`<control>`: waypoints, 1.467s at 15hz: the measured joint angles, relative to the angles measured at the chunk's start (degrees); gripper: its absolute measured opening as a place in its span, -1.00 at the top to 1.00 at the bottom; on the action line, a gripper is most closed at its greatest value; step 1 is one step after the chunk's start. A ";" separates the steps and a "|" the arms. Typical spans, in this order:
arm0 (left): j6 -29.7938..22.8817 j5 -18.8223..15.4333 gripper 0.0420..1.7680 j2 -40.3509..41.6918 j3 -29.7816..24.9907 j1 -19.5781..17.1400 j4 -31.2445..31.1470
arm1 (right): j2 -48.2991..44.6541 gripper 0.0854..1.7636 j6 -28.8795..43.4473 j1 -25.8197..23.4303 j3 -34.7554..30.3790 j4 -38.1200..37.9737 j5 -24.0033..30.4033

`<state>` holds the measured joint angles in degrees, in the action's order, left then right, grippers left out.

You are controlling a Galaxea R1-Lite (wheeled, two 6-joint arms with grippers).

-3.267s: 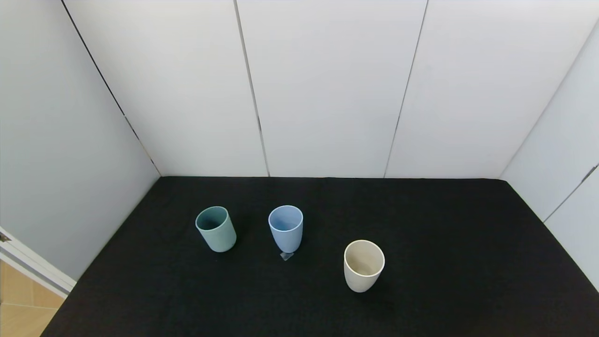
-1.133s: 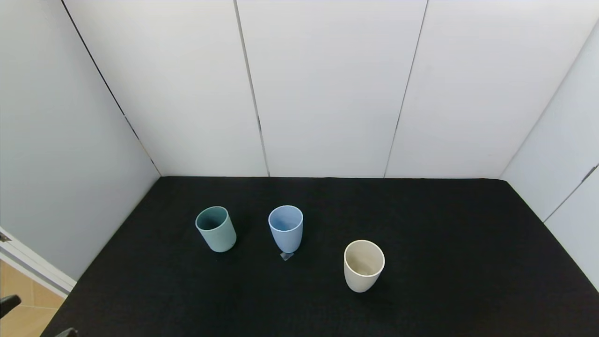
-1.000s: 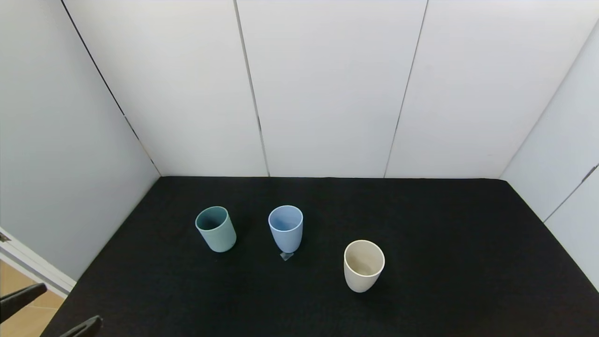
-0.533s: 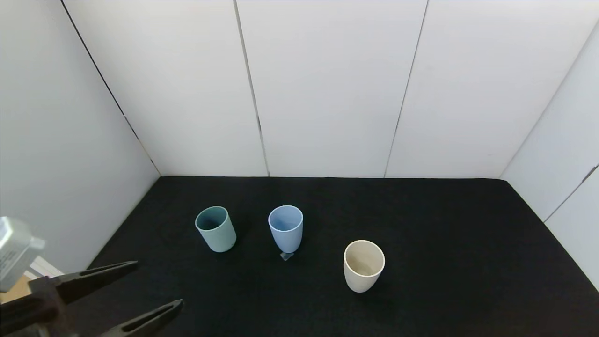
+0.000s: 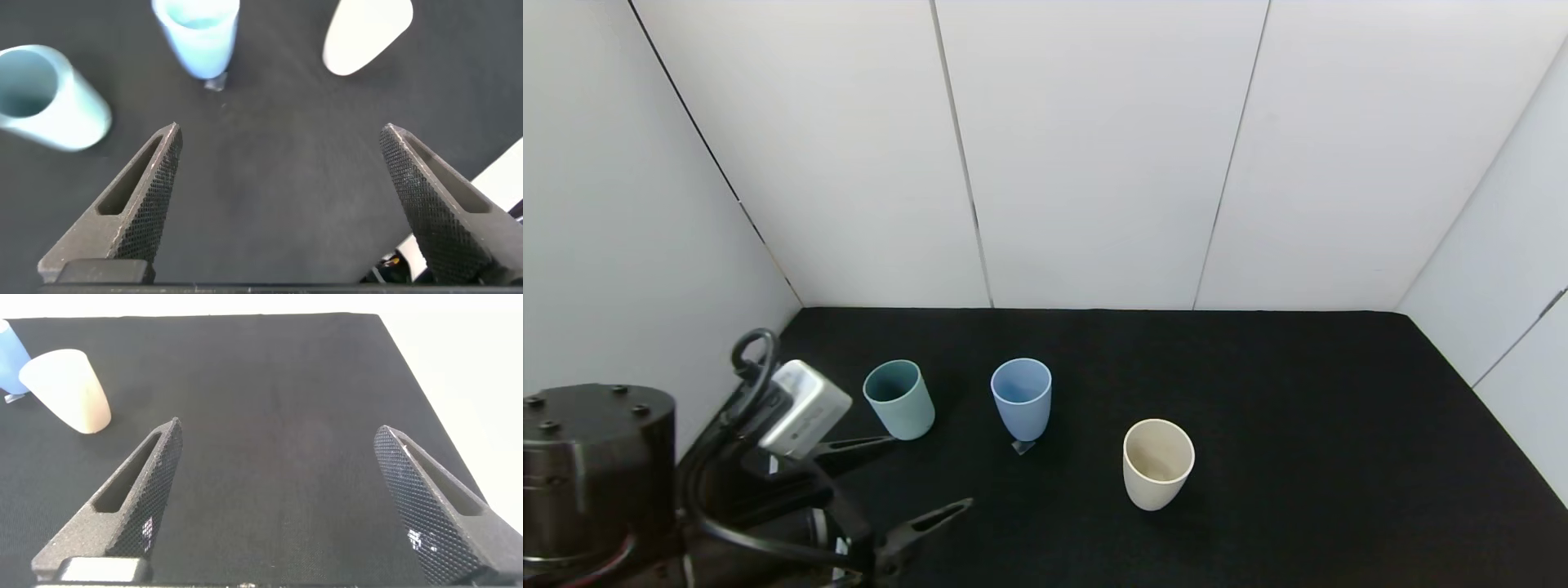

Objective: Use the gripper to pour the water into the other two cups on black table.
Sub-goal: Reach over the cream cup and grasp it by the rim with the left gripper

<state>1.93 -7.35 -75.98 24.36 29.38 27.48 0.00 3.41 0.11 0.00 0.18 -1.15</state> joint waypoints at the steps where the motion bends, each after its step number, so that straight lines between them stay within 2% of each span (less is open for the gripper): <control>1: 0.02 0.30 -0.94 -2.88 0.00 1.27 2.56 | 0.00 -0.94 0.00 0.00 0.00 0.00 0.00; 5: 0.05 0.90 -0.94 -15.45 -0.09 6.19 15.58 | 0.00 -0.94 -0.02 0.00 0.00 -0.02 -0.01; 9: -0.02 1.62 -0.94 -26.75 -0.30 9.62 30.38 | 0.00 -0.94 -0.02 -0.01 0.00 0.00 -0.01; 12: 0.11 0.88 -0.94 -31.15 -0.07 11.11 31.45 | 0.00 -0.94 -0.02 -0.04 0.00 0.00 0.02; 15: 0.05 1.66 -0.94 -34.68 0.39 12.96 31.98 | 0.00 -0.94 -0.02 -0.04 0.00 0.02 0.00; 19: -0.13 2.29 -0.94 -39.78 1.90 14.63 38.32 | 0.00 -0.94 0.00 -0.04 0.00 0.02 -0.01; 22: -0.17 3.02 -0.94 -43.42 4.74 15.04 39.47 | 0.00 -0.94 0.00 -0.04 0.00 0.02 -0.01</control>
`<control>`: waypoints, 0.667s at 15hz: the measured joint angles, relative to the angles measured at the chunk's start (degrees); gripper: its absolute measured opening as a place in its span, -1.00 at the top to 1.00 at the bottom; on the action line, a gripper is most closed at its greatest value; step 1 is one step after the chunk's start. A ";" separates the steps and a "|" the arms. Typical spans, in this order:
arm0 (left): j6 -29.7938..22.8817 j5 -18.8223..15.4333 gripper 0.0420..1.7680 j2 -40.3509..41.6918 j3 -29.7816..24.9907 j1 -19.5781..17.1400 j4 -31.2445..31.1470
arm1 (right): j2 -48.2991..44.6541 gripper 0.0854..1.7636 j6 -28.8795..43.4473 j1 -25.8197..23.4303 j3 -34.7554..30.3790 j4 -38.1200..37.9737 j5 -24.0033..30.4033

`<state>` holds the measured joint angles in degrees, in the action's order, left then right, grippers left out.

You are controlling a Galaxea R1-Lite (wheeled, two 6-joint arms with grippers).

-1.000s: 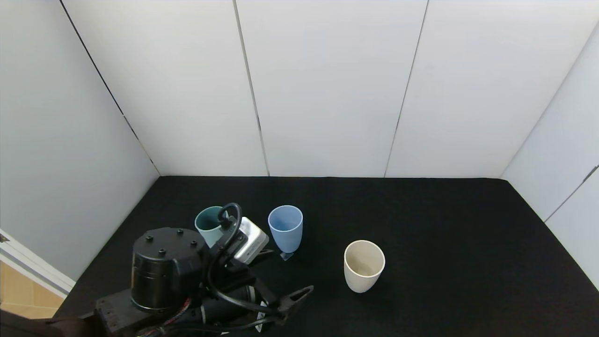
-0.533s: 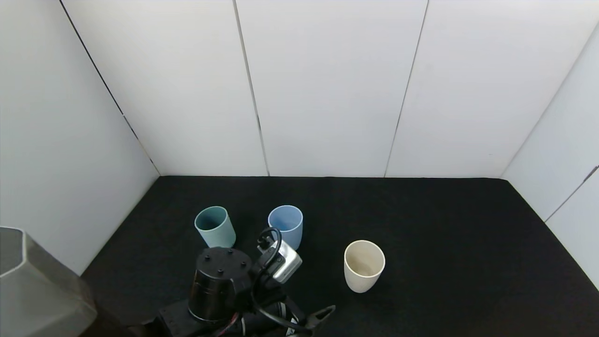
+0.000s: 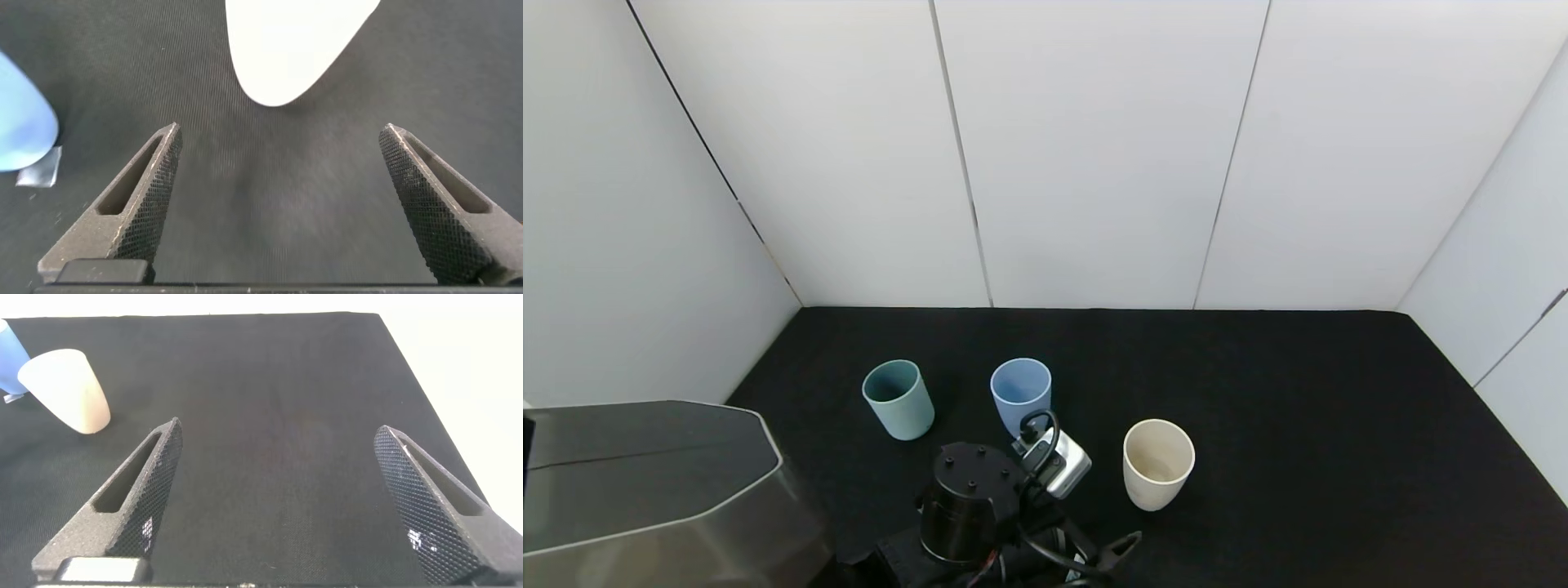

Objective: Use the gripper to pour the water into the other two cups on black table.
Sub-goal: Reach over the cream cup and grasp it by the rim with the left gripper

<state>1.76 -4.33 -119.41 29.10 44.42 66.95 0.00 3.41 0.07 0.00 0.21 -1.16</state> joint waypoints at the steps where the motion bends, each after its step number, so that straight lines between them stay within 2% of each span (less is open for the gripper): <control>1: 0.00 0.04 -0.94 -0.71 0.74 0.00 -0.02 | 0.00 -0.94 -0.02 0.00 0.00 0.00 0.00; 10: -0.09 1.28 -0.94 -5.23 8.52 -0.40 -0.04 | 0.00 -0.94 0.00 0.04 0.00 -0.05 0.00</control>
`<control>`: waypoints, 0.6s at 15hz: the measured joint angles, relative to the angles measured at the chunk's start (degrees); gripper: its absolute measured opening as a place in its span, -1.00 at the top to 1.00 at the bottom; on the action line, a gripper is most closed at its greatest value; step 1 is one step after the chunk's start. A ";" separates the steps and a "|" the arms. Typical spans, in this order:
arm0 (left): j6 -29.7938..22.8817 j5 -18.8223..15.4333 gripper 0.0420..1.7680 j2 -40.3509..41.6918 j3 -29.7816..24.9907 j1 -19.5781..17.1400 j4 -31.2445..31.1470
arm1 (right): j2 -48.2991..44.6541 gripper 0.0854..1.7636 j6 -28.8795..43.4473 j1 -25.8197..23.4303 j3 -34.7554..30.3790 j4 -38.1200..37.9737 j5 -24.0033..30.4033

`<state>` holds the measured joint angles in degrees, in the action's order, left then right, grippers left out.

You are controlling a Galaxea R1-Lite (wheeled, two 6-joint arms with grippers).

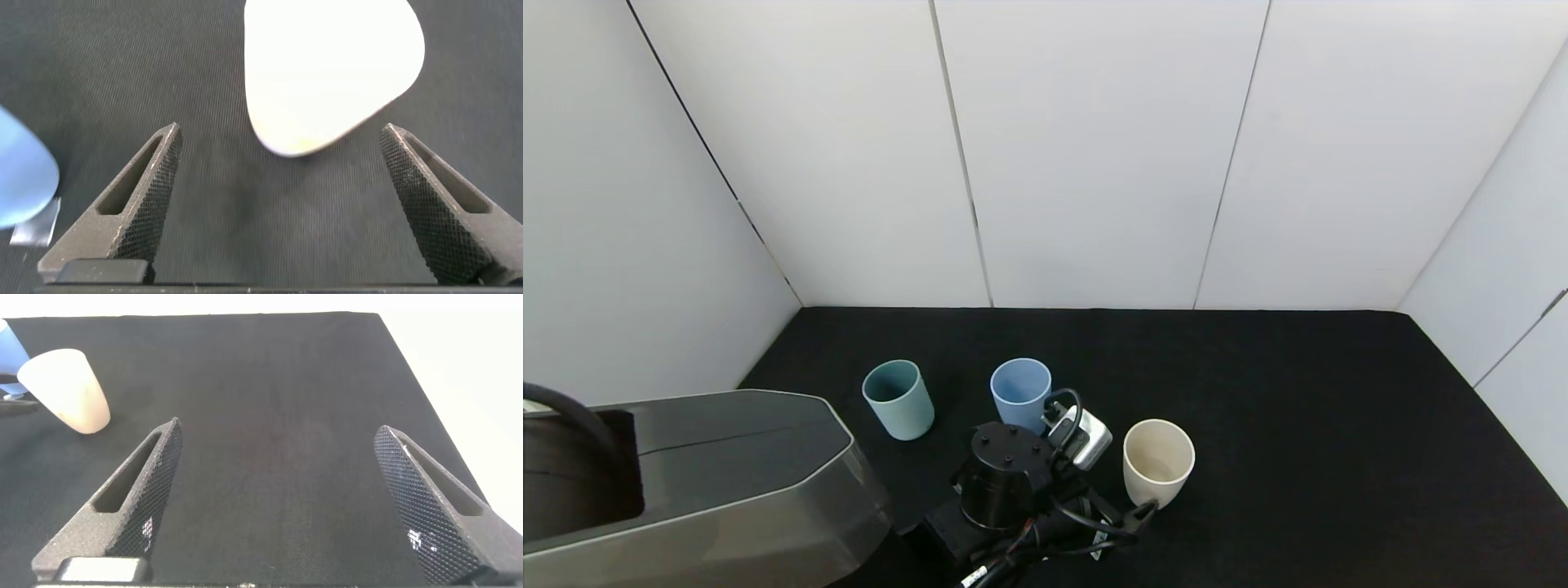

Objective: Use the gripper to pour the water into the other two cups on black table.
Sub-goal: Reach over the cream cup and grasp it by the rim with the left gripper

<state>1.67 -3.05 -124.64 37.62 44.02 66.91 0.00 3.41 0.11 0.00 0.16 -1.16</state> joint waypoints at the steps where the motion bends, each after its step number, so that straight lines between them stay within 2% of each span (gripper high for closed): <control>1: 0.04 -0.06 -0.94 -0.52 0.85 0.00 -0.11 | 0.00 -0.94 0.00 0.00 0.00 0.02 0.00; 9: 0.09 -0.74 -0.94 -4.39 5.77 0.05 -0.46 | 0.00 -0.94 0.00 -0.01 0.00 0.00 0.00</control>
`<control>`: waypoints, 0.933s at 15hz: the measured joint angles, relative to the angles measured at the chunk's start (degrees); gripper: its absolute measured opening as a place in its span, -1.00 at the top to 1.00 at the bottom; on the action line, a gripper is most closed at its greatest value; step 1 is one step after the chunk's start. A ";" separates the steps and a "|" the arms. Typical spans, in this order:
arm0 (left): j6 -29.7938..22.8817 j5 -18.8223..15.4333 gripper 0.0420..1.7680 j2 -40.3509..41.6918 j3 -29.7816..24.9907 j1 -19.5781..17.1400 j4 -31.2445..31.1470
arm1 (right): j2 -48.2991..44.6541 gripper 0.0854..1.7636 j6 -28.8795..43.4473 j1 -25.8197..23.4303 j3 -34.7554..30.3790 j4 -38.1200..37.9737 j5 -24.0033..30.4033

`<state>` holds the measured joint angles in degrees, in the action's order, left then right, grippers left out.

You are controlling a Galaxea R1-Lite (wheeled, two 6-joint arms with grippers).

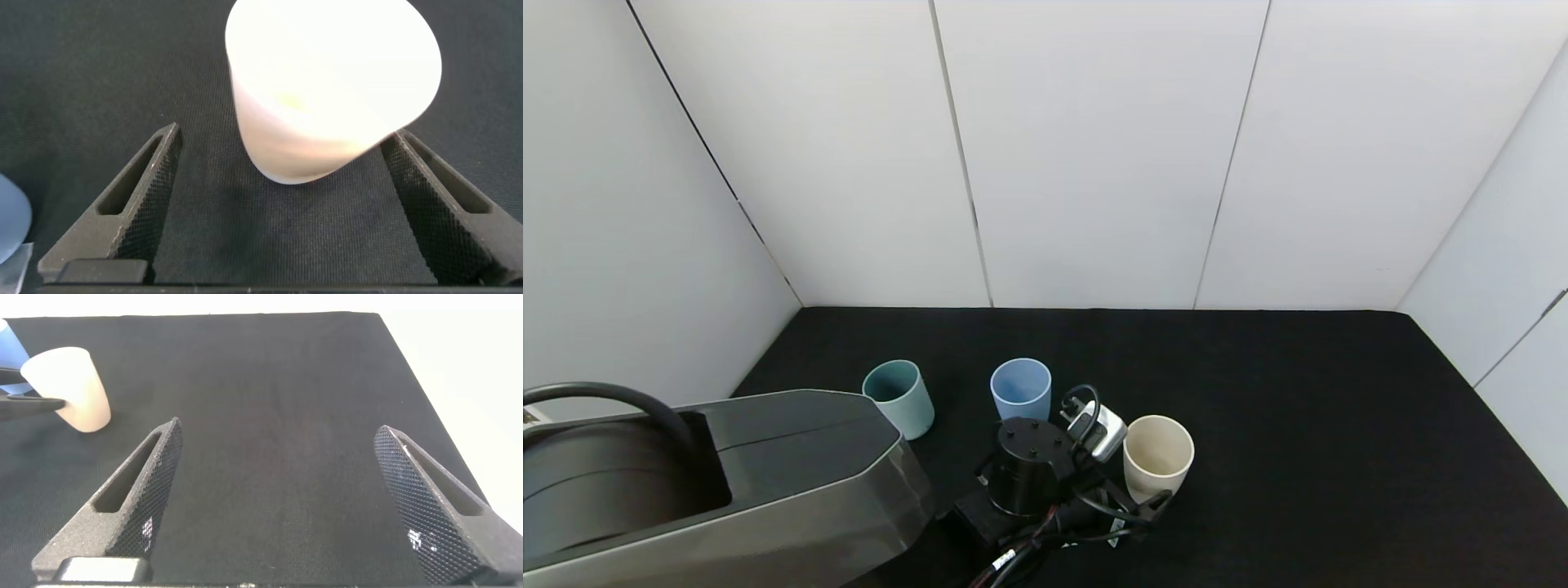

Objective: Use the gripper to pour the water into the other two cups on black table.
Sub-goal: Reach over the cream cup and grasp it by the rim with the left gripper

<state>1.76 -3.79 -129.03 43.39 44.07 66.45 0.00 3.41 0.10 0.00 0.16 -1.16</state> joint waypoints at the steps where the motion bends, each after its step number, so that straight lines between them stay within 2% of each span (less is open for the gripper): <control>1: -0.05 -0.06 -0.94 -0.30 0.27 0.05 0.11 | 0.00 -0.94 0.00 0.00 0.00 0.00 0.01; 8: -0.46 -0.23 -0.94 -1.07 0.66 1.71 0.48 | 0.00 -0.94 0.00 0.00 0.00 0.00 -0.02; 14: -0.46 -0.22 -0.94 -2.86 3.57 2.26 -0.09 | 0.00 -0.94 0.00 0.00 0.00 0.00 0.00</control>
<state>1.29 -4.01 -131.89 46.96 46.32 66.37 0.00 3.41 0.10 0.00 0.16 -1.16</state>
